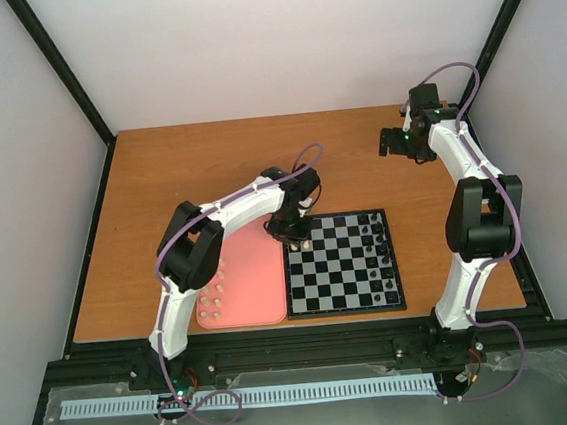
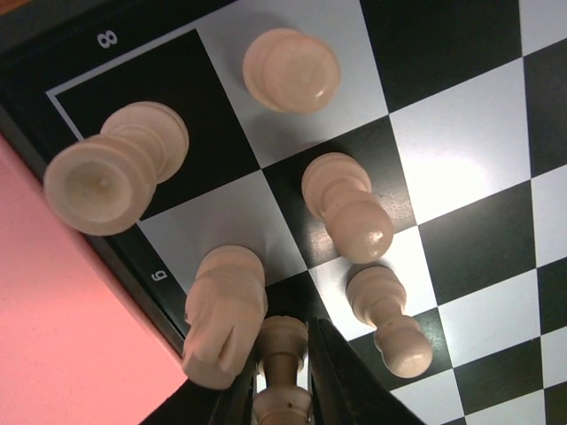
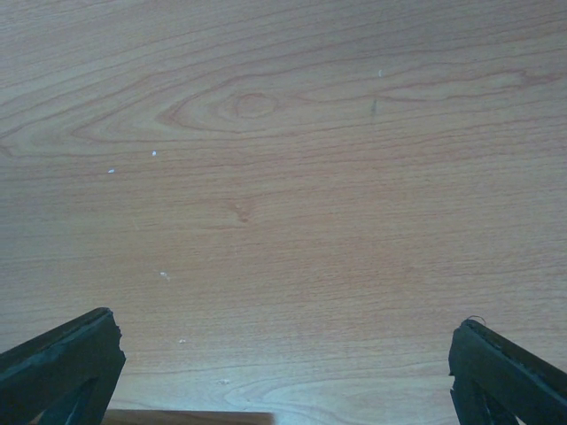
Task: Set up the chess pieces on the board
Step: Place the chess piece on the chessboard.
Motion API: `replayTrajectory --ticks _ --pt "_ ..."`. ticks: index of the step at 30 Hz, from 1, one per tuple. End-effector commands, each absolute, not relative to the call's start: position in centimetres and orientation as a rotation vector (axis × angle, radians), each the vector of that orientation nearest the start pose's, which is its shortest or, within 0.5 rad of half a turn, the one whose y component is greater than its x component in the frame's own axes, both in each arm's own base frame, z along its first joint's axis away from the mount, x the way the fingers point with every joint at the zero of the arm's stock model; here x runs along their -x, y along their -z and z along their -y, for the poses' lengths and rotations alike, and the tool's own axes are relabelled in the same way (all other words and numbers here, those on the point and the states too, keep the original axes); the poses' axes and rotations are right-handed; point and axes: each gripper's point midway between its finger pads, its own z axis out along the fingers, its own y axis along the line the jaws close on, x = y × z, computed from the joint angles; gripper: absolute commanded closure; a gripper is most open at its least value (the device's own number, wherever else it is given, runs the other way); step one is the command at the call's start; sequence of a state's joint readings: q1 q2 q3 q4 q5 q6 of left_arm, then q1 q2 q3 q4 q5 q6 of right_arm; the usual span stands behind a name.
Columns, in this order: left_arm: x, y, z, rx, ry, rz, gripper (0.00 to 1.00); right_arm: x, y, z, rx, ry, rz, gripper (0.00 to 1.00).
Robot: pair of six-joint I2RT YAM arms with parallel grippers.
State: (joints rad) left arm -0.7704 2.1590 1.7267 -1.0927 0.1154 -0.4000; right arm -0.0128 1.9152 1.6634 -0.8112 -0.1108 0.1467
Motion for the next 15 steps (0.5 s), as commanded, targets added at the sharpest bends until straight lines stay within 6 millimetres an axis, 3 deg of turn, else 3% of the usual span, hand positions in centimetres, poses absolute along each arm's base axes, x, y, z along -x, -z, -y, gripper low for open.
replayTrajectory --ticks 1,10,15 --pt "-29.7 -4.5 31.6 -0.592 0.202 -3.071 0.79 -48.1 -15.7 -0.9 -0.184 -0.199 -2.593 0.0" --pt "-29.4 -7.0 30.9 -0.605 0.197 -3.032 0.61 -48.1 -15.8 -1.1 -0.177 -0.219 -2.592 0.0" --pt "-29.4 -10.2 30.0 -0.606 0.174 -2.986 0.51 -48.1 -16.1 -1.3 -0.173 -0.234 -2.584 0.0"
